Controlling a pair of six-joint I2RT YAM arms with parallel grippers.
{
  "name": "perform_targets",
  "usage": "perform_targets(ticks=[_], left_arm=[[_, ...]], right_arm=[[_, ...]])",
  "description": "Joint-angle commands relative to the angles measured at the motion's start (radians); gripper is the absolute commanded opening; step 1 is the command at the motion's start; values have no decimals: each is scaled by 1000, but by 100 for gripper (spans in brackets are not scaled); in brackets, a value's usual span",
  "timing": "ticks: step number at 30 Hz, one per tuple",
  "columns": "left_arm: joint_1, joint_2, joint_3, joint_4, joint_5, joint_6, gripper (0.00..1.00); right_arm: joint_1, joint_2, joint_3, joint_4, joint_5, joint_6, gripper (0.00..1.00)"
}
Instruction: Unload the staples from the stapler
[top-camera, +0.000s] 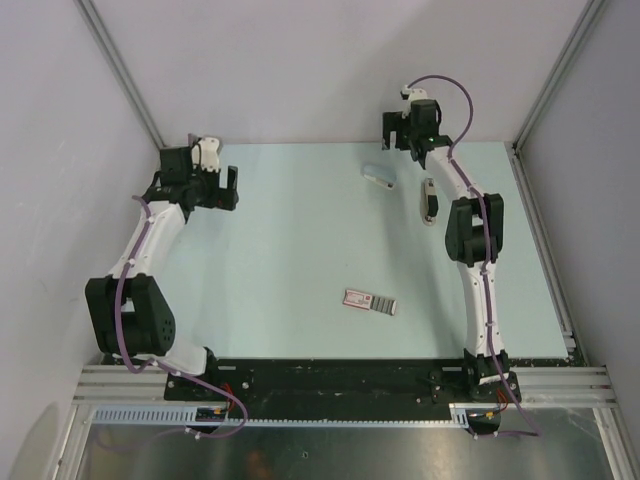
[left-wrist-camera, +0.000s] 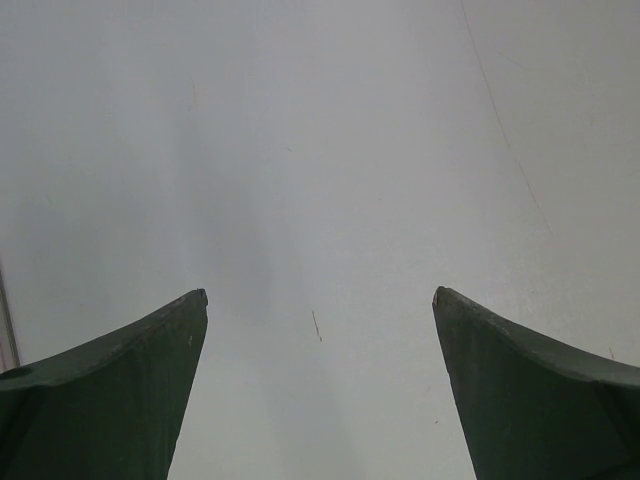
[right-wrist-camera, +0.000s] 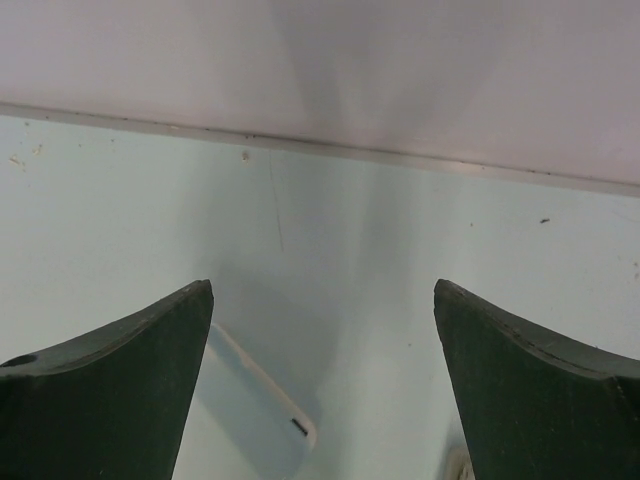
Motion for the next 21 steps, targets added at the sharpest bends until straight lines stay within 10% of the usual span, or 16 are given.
perform_targets(ticks=[1,21], left_arm=[[0,-14,-4,46,14,-4,99],[-24,-52,-61,66,-17,16,99]], right_arm=[[-22,66,81,1,-134,-81,96],[-15,-71,-235,-17,-461,-117,90]])
